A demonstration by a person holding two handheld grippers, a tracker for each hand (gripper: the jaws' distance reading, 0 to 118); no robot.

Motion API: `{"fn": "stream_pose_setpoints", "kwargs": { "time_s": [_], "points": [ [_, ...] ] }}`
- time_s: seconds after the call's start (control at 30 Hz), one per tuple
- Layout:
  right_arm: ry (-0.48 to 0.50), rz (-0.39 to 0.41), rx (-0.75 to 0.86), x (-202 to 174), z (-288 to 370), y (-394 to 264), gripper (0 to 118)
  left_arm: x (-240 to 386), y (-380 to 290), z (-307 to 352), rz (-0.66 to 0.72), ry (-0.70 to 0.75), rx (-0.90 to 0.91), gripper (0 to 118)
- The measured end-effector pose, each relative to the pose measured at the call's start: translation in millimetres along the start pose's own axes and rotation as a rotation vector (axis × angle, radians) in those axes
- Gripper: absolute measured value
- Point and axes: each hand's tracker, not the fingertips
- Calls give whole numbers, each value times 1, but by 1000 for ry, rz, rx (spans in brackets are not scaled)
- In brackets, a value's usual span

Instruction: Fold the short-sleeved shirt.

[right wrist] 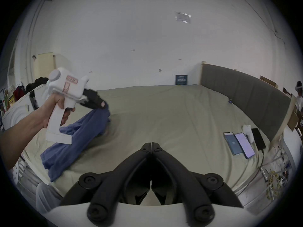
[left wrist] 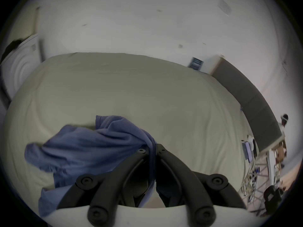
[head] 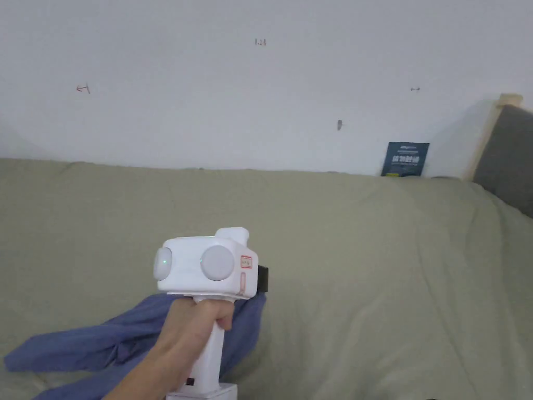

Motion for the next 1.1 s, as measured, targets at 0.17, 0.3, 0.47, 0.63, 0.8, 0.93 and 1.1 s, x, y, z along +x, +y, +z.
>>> {"fn": "stream_pose_setpoints", "kwargs": {
  "time_s": [0.17,0.3,0.47,0.63,0.8,0.93,1.1],
  "points": [
    [-69,-39,-18,33,-6,-3,0,112,17,-47,-46,-143,-26,2],
    [-102,-72,-32,50,-9,-6,0,165,15,-65,-124,-213,-38,2],
    [-106,-90,-57,58,-19,-15,0,163,-32,-116,-187,-37,-178,1],
    [-89,-96,-86,56,-30,-20,0,131,-81,-147,-194,95,-298,3],
    [-70,-92,-84,50,-31,-17,0,108,-86,-118,-70,-36,-201,117],
    [-55,-84,-48,42,-22,-6,0,78,-76,-55,-47,-3,-165,116],
    [-12,-54,11,23,-1,5,0,40,-99,45,-26,34,-18,112]
  ]
}}
